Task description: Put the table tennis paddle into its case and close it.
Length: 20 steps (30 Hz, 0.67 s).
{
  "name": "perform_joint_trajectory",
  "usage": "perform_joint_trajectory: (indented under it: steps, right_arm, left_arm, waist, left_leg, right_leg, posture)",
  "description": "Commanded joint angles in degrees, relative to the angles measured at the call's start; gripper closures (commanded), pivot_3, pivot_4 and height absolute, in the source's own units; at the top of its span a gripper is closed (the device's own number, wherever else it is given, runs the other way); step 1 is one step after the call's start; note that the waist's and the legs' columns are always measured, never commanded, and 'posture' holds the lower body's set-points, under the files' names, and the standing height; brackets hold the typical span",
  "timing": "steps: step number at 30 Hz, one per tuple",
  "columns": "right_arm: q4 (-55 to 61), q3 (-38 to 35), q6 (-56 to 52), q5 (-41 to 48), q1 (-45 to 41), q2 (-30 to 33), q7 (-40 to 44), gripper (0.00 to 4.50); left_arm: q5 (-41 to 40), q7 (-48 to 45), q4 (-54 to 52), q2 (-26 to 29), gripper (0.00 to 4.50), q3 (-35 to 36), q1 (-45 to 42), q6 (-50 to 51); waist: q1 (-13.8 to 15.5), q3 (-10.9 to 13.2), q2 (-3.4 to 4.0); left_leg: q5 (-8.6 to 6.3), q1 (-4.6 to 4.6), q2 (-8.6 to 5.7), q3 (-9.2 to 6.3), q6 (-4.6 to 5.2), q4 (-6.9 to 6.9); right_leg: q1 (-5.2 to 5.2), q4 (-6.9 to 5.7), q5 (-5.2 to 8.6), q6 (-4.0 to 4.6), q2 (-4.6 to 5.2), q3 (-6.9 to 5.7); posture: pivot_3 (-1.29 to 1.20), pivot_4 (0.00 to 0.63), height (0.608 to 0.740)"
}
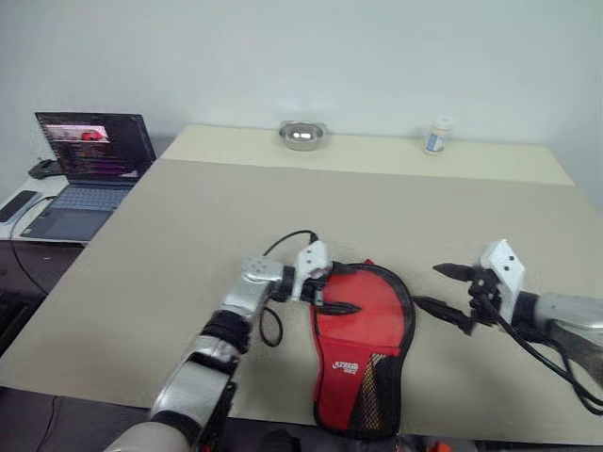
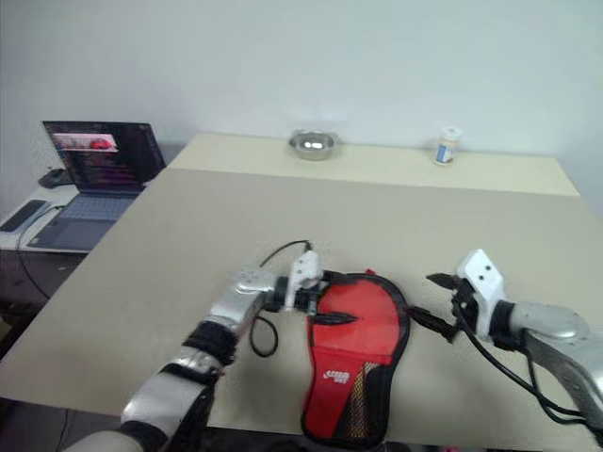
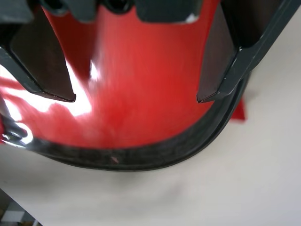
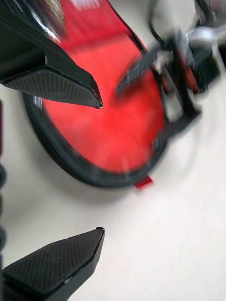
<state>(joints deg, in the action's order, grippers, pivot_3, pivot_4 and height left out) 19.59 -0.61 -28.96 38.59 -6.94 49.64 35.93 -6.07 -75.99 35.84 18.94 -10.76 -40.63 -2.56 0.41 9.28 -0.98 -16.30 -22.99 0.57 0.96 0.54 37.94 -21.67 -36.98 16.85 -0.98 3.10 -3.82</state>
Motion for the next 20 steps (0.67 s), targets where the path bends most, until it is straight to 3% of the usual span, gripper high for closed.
perform_joint_trajectory:
  steps: [1,4,10,20]
  right_arm:
    - [-6.34,0.83,5.46,-4.0,-3.75,-3.72,5.16,0.04]
    - [-12.39,2.38,7.63,-6.58,-7.43,-6.39,9.82,0.04]
    - [-18.97,-0.7,9.67,-8.25,-7.68,-4.26,18.43,0.04]
    - [-11.03,-6.53,5.0,-8.53,-1.31,-2.07,17.09,0.04]
  left_arm:
    - [-3.39,-1.05,-10.64,4.38,0.0,2.01,3.32,6.45]
    - [-5.06,-0.11,-18.78,9.0,0.0,3.99,7.95,9.57]
    - [-6.15,6.75,-30.48,9.59,0.0,4.61,13.14,14.7]
    - [-5.54,14.61,-31.56,6.52,0.0,3.62,16.31,15.07]
  waist:
    - [0.04,0.26,0.26]
    - [0.0,0.45,0.32]
    - [1.04,0.51,0.34]
    - [0.77,0.56,0.39]
  left_leg:
    - [0.01,0.0,0.0,-0.03,-0.02,0.02]
    - [0.0,0.01,-0.02,-0.04,0.02,0.12]
    - [-0.01,0.03,-0.08,-0.1,0.03,0.28]
    - [0.01,0.1,-0.04,-0.1,0.01,0.25]
  right_leg:
    - [0.0,-0.05,0.01,0.0,0.0,-0.02]
    - [0.03,-0.17,-0.02,0.01,0.02,0.02]
    - [0.19,-0.13,-0.11,-0.05,0.1,0.03]
    - [0.18,-0.27,-0.12,-0.04,0.05,0.02]
  posture:
    - [0.0,0.15,0.74]
    - [0.0,0.15,0.74]
    - [0.0,0.15,0.74]
    - [0.0,0.15,0.74]
